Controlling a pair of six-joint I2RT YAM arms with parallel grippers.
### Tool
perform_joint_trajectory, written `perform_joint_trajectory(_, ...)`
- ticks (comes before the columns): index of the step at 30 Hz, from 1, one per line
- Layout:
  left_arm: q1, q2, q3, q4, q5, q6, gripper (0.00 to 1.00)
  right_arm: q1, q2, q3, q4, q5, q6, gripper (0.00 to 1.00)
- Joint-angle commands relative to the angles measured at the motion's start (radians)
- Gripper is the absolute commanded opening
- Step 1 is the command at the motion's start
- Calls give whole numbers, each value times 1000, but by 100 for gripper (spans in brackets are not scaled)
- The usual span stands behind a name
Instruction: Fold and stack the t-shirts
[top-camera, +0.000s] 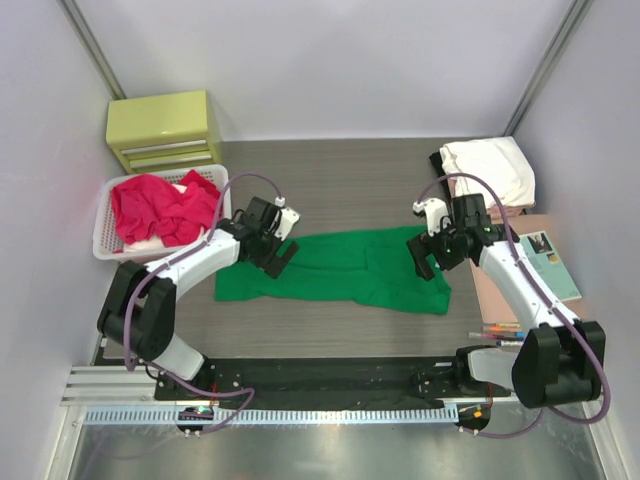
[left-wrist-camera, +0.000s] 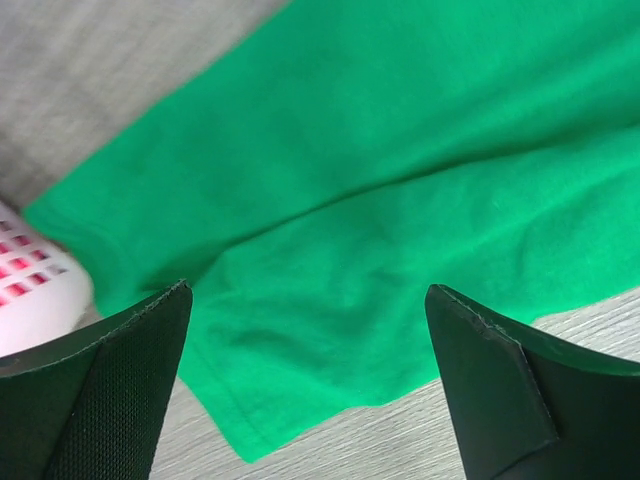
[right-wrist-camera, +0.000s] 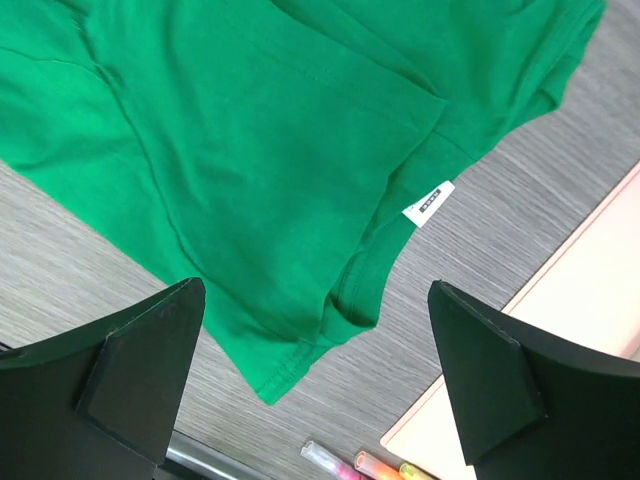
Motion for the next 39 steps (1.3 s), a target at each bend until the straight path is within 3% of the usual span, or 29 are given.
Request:
perform_joint_trajectory(1, -18, 62, -7, 51, -51, -4, 100, 31, 112, 70, 23, 45, 12, 100)
perform_joint_trajectory(6, -19, 81, -21, 84, -99, 22, 100, 214, 226, 107, 94, 170, 27, 100)
perform_joint_trajectory(10, -18, 116, -6, 72, -93, 37, 100, 302, 353, 186, 103, 168, 45, 100)
perform_joint_trajectory(14, -18, 106, -26, 49, -68, 51, 100, 304, 450, 234, 112, 96, 52, 100)
perform_joint_trajectory(23, -18, 127, -64, 58, -25, 60, 100, 298, 655, 234, 149, 120, 47, 100)
perform_joint_trajectory(31, -18, 126, -62, 45, -22, 76, 100, 256, 639, 156, 179, 129, 45, 100)
perform_joint_trajectory(39, -30, 72, -99, 40, 59, 117, 100, 163, 772, 349, 125, 132, 48, 100)
